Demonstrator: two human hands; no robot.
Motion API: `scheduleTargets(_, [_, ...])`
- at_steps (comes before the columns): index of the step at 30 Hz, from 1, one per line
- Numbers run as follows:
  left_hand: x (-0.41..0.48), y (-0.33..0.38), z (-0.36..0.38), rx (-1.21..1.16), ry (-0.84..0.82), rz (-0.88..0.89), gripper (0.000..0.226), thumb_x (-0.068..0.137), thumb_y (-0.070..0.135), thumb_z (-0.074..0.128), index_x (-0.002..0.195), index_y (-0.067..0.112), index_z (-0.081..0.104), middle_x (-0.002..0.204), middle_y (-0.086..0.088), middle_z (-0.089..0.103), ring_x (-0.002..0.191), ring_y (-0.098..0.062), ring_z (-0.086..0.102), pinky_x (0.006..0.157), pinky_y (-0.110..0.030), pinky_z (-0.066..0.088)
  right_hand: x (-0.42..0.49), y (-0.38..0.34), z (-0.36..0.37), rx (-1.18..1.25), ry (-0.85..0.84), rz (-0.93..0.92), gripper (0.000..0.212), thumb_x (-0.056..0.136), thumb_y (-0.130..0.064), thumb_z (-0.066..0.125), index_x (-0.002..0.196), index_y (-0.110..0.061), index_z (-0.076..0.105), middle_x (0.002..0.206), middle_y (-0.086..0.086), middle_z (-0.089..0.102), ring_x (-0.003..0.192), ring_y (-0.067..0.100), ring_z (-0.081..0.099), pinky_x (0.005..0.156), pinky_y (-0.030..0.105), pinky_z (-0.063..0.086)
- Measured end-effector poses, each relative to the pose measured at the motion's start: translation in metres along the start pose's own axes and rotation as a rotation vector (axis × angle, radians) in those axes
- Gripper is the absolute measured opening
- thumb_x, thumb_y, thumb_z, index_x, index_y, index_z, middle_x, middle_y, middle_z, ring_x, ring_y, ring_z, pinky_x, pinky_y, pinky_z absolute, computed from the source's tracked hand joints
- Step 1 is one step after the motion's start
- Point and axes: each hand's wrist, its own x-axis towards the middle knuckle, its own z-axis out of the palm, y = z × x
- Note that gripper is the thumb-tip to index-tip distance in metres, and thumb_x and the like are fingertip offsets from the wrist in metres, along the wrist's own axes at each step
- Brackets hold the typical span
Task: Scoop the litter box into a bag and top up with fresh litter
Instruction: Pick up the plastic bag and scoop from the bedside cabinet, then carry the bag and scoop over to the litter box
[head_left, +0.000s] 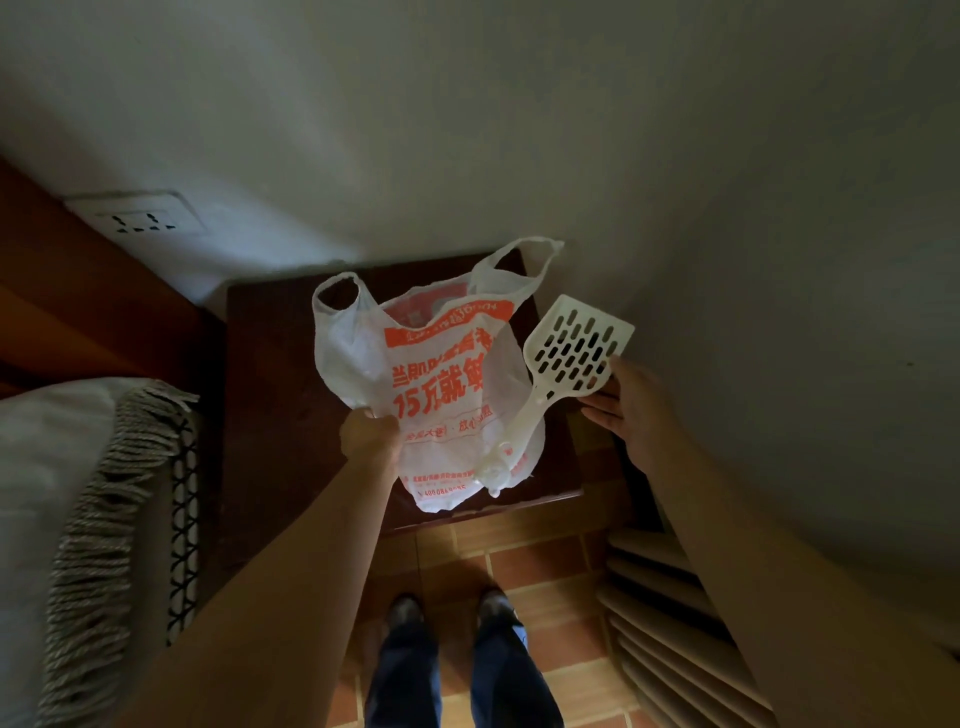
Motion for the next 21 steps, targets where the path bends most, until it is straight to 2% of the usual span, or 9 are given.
scheduleTargets(2, [-0.009, 0.007, -0.003, -0.01, -0.018, 0.042, 0.015, 0.087, -0.001, 0.049, 0.098, 0.002, 0.057, 0.097, -0.009, 0.064, 0.089, -0.027, 0.064, 0.078, -0.041, 0.055, -0.005, -0.003, -0.001, 0.0, 0.001, -0.007, 0.018, 0.098, -0.025, 0.044, 0.11, -0.018, 0.055, 0.093, 0.002, 0.067, 0.083, 0.016, 0.065, 0.067, 0.028, 0.053])
scheduleTargets(5, [-0.028, 0.023, -0.009, -0.045, -0.04, 0.114, 0.018, 0.088, -0.004, 0.042, 0.094, 0.007, 0.055, 0.081, 0.0, 0.06, 0.079, -0.02, 0.06, 0.069, -0.036, 0.05, -0.014, -0.01, -0.004, 0.02, 0.004, -0.021, 0.019, 0.098, -0.026, 0.043, 0.111, -0.017, 0.055, 0.092, 0.002, 0.066, 0.082, 0.015, 0.064, 0.066, 0.028, 0.052])
scheduleTargets(7, [-0.038, 0.035, -0.014, -0.043, -0.044, 0.168, 0.02, 0.087, -0.005, 0.04, 0.093, 0.008, 0.055, 0.079, 0.0, 0.059, 0.079, -0.021, 0.061, 0.066, -0.035, 0.049, -0.022, -0.015, -0.008, 0.045, 0.006, -0.021, 0.021, 0.099, -0.026, 0.043, 0.112, -0.015, 0.055, 0.092, 0.002, 0.066, 0.081, 0.015, 0.064, 0.065, 0.028, 0.051])
scheduleTargets(10, [-0.047, 0.05, -0.023, -0.013, -0.052, 0.224, 0.015, 0.088, -0.001, 0.044, 0.097, 0.005, 0.054, 0.084, -0.005, 0.062, 0.086, -0.028, 0.065, 0.064, -0.035, 0.052, -0.034, -0.022, -0.013, 0.092, 0.016, -0.02, 0.023, 0.098, -0.027, 0.044, 0.111, -0.013, 0.056, 0.09, 0.002, 0.066, 0.079, 0.015, 0.064, 0.066, 0.028, 0.051])
scheduleTargets(12, [-0.056, 0.061, -0.028, 0.019, -0.042, 0.249, 0.022, 0.091, 0.004, 0.042, 0.109, 0.002, 0.053, 0.097, -0.012, 0.064, 0.089, -0.028, 0.065, 0.064, -0.034, 0.052, -0.044, -0.027, -0.017, 0.138, 0.034, -0.026, 0.021, 0.098, -0.026, 0.045, 0.109, -0.012, 0.056, 0.088, 0.002, 0.065, 0.078, 0.015, 0.063, 0.066, 0.028, 0.051])
scheduleTargets(14, [-0.066, 0.07, -0.034, 0.042, -0.061, 0.301, 0.024, 0.093, 0.005, 0.039, 0.114, 0.001, 0.051, 0.101, -0.013, 0.062, 0.088, -0.026, 0.064, 0.065, -0.033, 0.051, -0.055, -0.03, -0.021, 0.192, 0.053, -0.035, 0.02, 0.098, -0.025, 0.045, 0.106, -0.012, 0.057, 0.086, 0.003, 0.065, 0.077, 0.015, 0.063, 0.069, 0.029, 0.052])
scheduleTargets(18, [-0.089, 0.085, -0.047, 0.051, -0.097, 0.399, 0.016, 0.093, 0.001, 0.036, 0.104, 0.006, 0.047, 0.081, -0.002, 0.053, 0.074, -0.017, 0.055, 0.056, -0.026, 0.044, -0.081, -0.03, -0.028, 0.278, 0.074, -0.07, 0.023, 0.099, -0.024, 0.044, 0.109, -0.009, 0.057, 0.092, 0.007, 0.066, 0.08, 0.018, 0.064, 0.074, 0.032, 0.053])
scheduleTargets(21, [-0.099, 0.093, -0.057, 0.082, -0.133, 0.453, 0.014, 0.092, 0.001, 0.035, 0.1, 0.005, 0.046, 0.076, -0.001, 0.049, 0.07, -0.017, 0.053, 0.053, -0.024, 0.04, -0.107, -0.026, -0.031, 0.318, 0.095, -0.104, 0.025, 0.1, -0.024, 0.04, 0.114, -0.009, 0.054, 0.091, 0.006, 0.064, 0.081, 0.019, 0.063, 0.078, 0.035, 0.052])
